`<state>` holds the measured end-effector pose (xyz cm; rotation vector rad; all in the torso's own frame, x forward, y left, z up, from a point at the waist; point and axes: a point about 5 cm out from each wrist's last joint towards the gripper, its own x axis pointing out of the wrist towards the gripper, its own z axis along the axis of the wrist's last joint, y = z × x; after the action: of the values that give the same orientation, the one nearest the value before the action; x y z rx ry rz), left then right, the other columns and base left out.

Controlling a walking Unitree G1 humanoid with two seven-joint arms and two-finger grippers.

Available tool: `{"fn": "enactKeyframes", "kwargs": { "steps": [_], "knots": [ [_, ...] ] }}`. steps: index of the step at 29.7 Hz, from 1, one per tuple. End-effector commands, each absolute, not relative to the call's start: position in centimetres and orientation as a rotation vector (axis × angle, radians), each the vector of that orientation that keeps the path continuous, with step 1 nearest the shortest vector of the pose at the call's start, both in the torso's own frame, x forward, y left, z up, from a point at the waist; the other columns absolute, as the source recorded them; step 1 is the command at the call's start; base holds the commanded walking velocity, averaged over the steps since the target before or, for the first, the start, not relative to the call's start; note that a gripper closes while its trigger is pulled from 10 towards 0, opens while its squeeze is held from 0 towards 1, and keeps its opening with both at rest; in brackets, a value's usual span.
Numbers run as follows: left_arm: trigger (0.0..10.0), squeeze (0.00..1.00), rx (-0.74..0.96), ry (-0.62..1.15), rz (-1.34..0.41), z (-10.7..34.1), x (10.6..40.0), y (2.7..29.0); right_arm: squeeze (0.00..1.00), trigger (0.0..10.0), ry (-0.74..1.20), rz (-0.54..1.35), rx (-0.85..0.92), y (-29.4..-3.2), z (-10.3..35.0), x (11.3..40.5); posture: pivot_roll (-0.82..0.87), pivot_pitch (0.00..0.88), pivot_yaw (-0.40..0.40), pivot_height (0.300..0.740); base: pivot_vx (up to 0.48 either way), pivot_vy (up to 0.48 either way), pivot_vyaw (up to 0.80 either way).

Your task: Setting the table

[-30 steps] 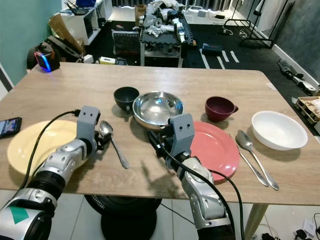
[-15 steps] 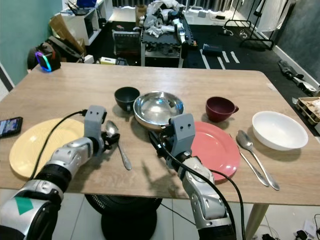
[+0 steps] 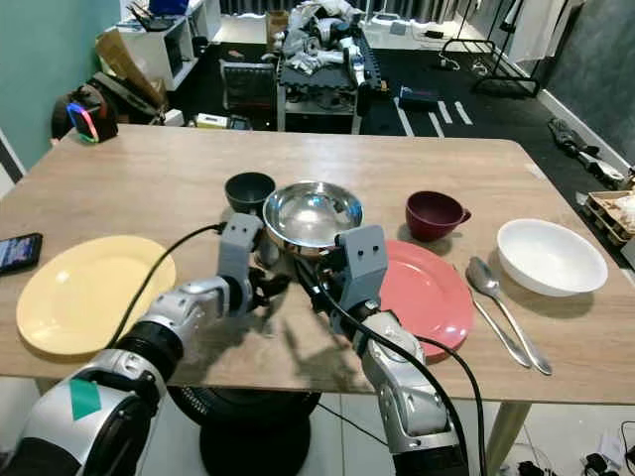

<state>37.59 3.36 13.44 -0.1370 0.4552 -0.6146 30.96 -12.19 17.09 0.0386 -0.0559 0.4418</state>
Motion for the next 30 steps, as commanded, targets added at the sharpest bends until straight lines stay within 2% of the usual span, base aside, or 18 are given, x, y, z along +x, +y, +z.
{"fn": "enactKeyframes", "kwargs": {
  "steps": [1,10,14,16,21,25,30],
  "knots": [
    [10.0,0.00,-0.180,0.484,-0.633,13.3,37.4,2.9,0.00,10.0,-0.058,0.440,0.033,-12.1,17.2,31.0,-0.05,0.033,0.117,0.740,0.000,0.000,0.00],
    [10.0,0.00,-0.210,0.471,-0.701,13.9,37.1,1.7,0.00,10.0,-0.063,0.446,0.033,-11.9,17.3,31.1,-0.04,0.029,0.118,0.740,0.000,0.000,0.00],
    [10.0,0.00,-0.161,0.439,-0.767,14.3,36.7,2.3,0.00,10.0,-0.065,0.455,0.015,-11.9,17.3,31.0,-0.03,0.029,0.119,0.740,0.000,0.000,0.00],
    [10.0,0.00,-0.081,0.390,-0.791,14.6,36.1,3.2,0.00,10.0,-0.054,0.472,-0.012,-11.7,17.0,30.8,-0.02,0.030,0.118,0.740,0.000,0.000,0.00],
    [10.0,0.00,0.039,0.324,-0.787,15.0,34.9,4.9,0.00,10.0,-0.043,0.481,-0.022,-11.5,16.5,30.8,-0.01,0.032,0.117,0.740,0.000,0.000,0.00],
    [10.0,0.00,0.235,0.246,-0.548,15.4,33.6,11.1,0.00,10.0,0.008,0.422,-0.052,-10.9,15.4,32.4,0.03,0.035,0.104,0.740,0.000,0.000,0.00],
    [10.0,0.00,0.285,0.243,-0.355,16.2,32.7,16.4,0.00,10.0,0.064,0.345,-0.066,-10.4,14.5,34.1,0.08,0.034,0.087,0.740,0.000,0.000,0.00]
  ]
}}
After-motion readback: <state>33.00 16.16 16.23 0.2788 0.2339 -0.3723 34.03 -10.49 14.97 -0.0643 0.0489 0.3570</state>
